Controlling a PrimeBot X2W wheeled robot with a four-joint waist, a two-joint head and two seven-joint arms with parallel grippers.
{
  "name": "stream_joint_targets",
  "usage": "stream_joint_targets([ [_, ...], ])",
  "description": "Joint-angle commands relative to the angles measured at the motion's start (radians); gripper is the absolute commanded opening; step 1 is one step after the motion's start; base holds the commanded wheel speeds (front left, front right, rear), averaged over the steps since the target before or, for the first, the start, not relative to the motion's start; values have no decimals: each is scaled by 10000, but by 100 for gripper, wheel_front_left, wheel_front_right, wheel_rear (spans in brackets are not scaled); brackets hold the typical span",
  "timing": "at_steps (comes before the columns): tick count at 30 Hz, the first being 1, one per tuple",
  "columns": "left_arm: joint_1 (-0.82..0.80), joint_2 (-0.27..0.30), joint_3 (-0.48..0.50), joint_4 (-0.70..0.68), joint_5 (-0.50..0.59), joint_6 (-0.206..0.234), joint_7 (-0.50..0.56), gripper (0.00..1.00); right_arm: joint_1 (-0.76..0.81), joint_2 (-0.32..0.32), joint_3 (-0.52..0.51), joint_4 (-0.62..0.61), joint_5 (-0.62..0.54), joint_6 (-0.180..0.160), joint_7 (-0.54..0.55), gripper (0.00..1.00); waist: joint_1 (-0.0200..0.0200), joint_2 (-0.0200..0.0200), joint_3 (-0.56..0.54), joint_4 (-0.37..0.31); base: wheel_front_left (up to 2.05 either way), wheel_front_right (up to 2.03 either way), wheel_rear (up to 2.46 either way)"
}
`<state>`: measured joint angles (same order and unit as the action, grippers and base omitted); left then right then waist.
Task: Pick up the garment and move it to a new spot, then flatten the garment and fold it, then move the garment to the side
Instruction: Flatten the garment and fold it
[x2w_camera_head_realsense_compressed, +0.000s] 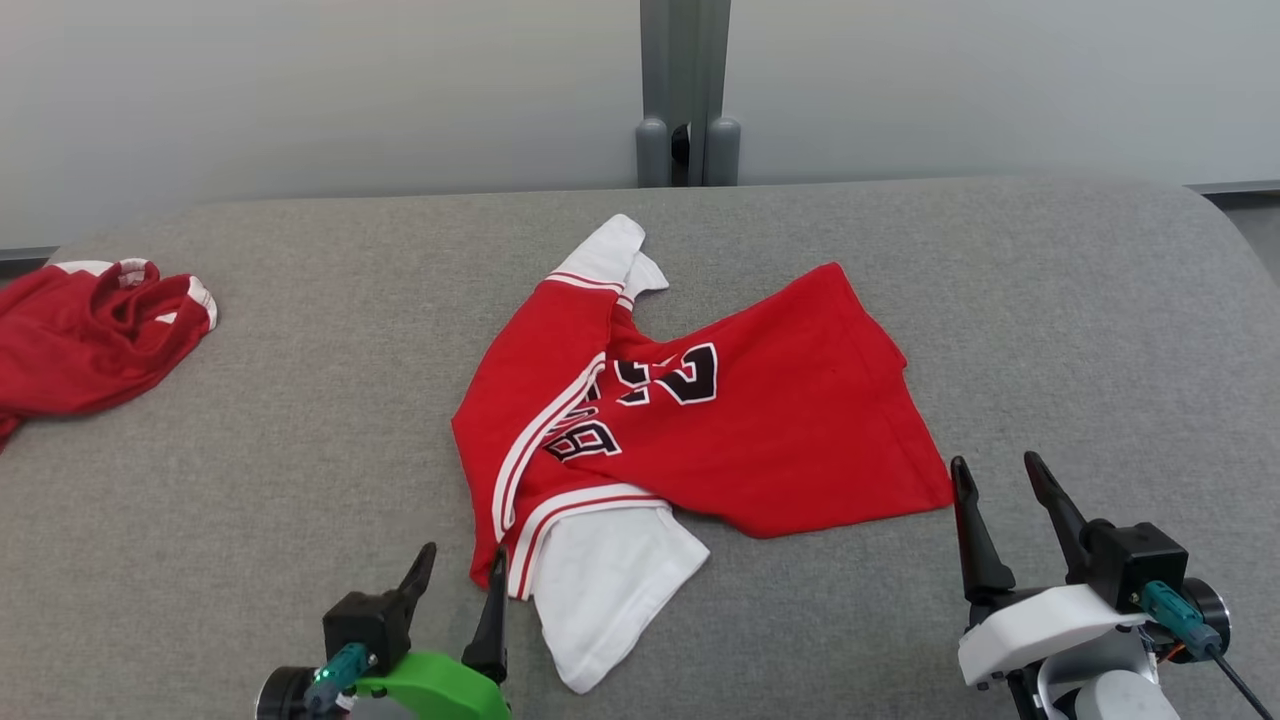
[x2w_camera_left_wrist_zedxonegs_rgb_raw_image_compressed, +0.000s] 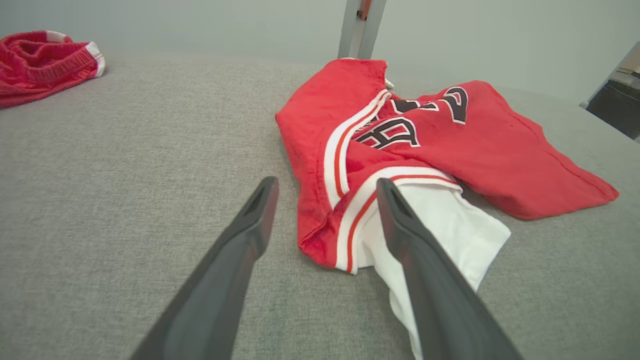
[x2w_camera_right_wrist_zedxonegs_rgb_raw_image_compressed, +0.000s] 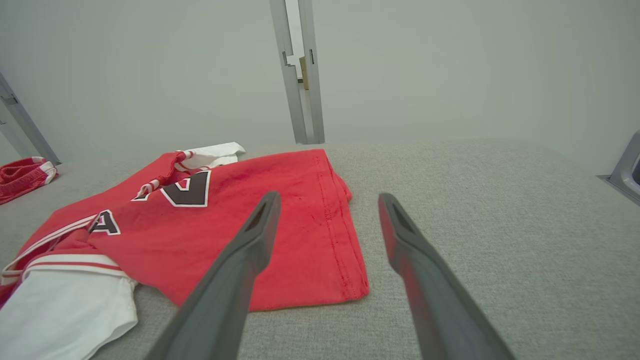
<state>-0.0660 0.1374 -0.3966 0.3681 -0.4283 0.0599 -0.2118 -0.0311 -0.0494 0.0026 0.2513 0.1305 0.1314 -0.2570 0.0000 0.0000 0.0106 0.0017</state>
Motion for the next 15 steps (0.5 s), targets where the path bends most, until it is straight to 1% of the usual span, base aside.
stream_joint_targets([
  [1, -300, 61, -77, 247, 74, -99, 114, 100, -89, -23, 8, -80, 42, -14, -13, 100, 0, 0, 95, -105, 0, 0, 0],
  [6, -1043, 36, -263, 1409, 38, -365, 567, 100, -207, -21, 53, -148, -1, -14, -8, 100, 0, 0, 331, -394, 0, 0, 0],
  [10, -1635, 65, -191, 2390, 23, -340, 599, 100, -345, -22, 65, -206, -30, -14, -21, 100, 0, 0, 587, -663, 0, 0, 0],
  [11, -1747, 83, -171, 2568, 28, -338, 551, 95, -371, -21, 59, -219, -30, -14, -25, 100, 0, 0, 639, -720, 0, 0, 0],
  [12, -1890, 82, -109, 2785, -23, -343, 477, 57, -385, -22, 56, -226, -39, -14, -29, 100, 0, 0, 694, -775, 0, 0, 0],
  [13, -1992, 94, -58, 2958, -54, -372, 419, 44, -399, -22, 50, -226, -45, -14, -34, 100, 0, 0, 736, -822, 0, 0, 0],
  [14, -2114, 122, -6, 3152, -94, -389, 331, 18, -404, -22, 32, -237, -41, -14, -39, 100, 0, 0, 780, -873, 0, 0, 0],
  [15, -2207, 139, 31, 3286, -119, -403, 263, 0, -412, -22, 26, -246, -41, -14, -45, 100, 0, 0, 820, -917, 0, 0, 0],
])
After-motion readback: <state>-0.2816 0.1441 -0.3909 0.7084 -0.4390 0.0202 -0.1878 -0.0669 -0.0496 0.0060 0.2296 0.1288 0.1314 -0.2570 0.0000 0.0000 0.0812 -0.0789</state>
